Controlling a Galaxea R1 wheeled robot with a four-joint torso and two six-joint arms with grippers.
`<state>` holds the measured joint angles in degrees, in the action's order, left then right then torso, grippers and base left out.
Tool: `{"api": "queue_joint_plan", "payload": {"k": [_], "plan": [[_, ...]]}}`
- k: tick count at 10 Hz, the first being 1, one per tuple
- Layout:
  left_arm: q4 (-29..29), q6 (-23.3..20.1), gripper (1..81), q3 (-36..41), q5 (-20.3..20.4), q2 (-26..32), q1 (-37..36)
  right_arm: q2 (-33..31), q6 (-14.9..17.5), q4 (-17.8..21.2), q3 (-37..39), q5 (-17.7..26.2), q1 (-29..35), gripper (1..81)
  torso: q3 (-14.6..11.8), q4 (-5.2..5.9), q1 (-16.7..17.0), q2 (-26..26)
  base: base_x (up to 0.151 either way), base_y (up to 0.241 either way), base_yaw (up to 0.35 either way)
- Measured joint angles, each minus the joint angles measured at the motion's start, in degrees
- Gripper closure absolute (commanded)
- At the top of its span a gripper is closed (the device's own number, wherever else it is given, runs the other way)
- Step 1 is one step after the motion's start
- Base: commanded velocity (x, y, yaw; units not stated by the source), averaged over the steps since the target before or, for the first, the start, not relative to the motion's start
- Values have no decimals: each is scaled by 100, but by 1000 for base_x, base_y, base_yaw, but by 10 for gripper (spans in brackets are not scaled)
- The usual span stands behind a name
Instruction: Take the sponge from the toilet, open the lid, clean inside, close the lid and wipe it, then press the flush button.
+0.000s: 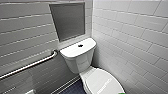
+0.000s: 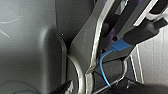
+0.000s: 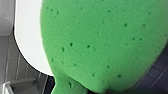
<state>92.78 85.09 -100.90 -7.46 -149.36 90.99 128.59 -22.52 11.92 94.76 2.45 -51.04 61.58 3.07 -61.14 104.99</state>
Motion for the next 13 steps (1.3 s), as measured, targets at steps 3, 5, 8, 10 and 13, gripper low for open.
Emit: {"api": "queue_joint_plan", "payload": {"k": [3, 5, 8, 10, 13], "plan": [[0, 7, 10, -1, 0, 107, -1, -485, 11, -10, -13, -130, -877, 811, 0, 0, 0, 0, 0, 0, 0], [-1, 27, 10, -1, 5, 127, -85, -607, 24, -13, -49, -255, -1417, 811, 0, 0, 0, 0, 0, 0, 0], [-1, 27, 10, -1, 11, 160, -194, -646, 63, -79, -212, -678, -2354, 811, -20, 0, 133, -206, 0, 0, 0], [-1, 27, 10, -43, 11, 173, -191, -574, 91, -294, -243, -1113, -2981, 811, -267, 0, 323, -505, 0, 0, 0], [-72, 29, 10, -364, 18, 88, -152, 94, 113, -718, -101, -1424, -3515, 811, -890, 0, 721, -1104, 0, 0, 0]]}}
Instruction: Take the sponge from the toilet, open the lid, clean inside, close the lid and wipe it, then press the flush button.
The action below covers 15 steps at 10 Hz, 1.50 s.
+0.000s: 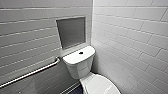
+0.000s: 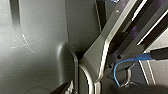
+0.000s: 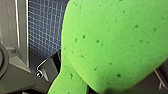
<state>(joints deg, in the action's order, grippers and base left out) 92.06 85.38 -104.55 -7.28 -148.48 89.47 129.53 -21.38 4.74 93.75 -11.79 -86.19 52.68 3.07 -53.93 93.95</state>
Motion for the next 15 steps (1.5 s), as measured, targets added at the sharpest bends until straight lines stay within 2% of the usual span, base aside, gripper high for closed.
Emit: {"api": "queue_joint_plan", "payload": {"k": [2, 6, 11, 15], "plan": [[-83, 1, 10, -446, 20, -177, 59, 388, 17, -229, 496, -89, -204, 811, -337, 0, 236, -350, 0, 0, 0], [-193, 1, 10, -1484, 63, -747, 39, 1218, 30, -672, 1356, -130, -488, 811, -437, 0, 728, -1108, 0, 0, 0], [-343, 1, 10, -2614, 105, -1287, 11, 2092, 30, -895, 2433, -166, -560, 811, -488, 0, 1385, -2135, 0, 0, 0], [-378, 1, 10, -3220, 124, -1549, 15, 2359, 33, -931, 2848, -152, -640, 811, -1156, 0, 1884, -2896, 0, 0, 0]]}}
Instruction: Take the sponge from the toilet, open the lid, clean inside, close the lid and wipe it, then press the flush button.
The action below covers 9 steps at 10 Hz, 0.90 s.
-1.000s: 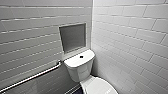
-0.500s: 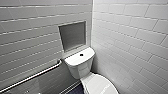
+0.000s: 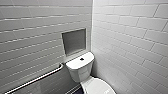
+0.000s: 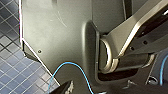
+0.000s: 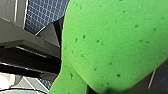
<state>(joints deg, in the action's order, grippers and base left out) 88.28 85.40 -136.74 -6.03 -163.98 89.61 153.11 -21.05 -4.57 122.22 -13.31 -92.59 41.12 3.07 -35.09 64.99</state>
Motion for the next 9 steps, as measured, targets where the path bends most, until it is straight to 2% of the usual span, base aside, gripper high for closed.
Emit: {"api": "queue_joint_plan", "payload": {"k": [4, 6, 9], "plan": [[-5, 0, 10, -262, 2, -133, 60, 151, 0, -6, 226, 55, -110, 811, -789, 0, 557, -844, 0, 0, 0], [-5, 0, 10, -455, 6, -269, 73, 247, -2, -5, 460, 74, -132, 811, -926, 0, 763, -1148, 0, 0, 0], [-5, 0, 10, -479, 9, -290, 46, 446, 0, -11, 630, 74, -105, 811, -971, 0, 1161, -1768, 0, 0, 0]]}}
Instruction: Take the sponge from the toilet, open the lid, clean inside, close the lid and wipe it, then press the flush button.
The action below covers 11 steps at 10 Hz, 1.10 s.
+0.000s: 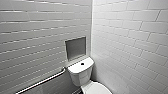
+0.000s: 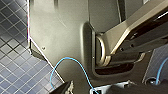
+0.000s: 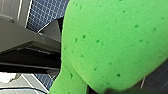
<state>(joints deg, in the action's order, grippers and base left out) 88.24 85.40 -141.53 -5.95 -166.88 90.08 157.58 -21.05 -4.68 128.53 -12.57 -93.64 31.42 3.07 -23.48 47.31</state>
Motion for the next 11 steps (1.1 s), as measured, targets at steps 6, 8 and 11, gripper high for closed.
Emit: {"api": "queue_joint_plan", "payload": {"k": [6, 8, 11], "plan": [[0, -1, 10, 0, 0, -40, -20, 100, 0, -16, 182, 12, 37, 811, -72, 0, 798, -1246, 0, 0, 0], [0, -1, 10, 0, -2, -43, -48, 113, 0, -28, 188, 6, 63, 811, -336, 0, 1049, -1635, 0, 0, 0], [0, -1, 10, -22, 0, -43, -20, 113, -2, -30, 201, 15, 52, 811, -647, 0, 1416, -2182, 0, 0, 0]]}}
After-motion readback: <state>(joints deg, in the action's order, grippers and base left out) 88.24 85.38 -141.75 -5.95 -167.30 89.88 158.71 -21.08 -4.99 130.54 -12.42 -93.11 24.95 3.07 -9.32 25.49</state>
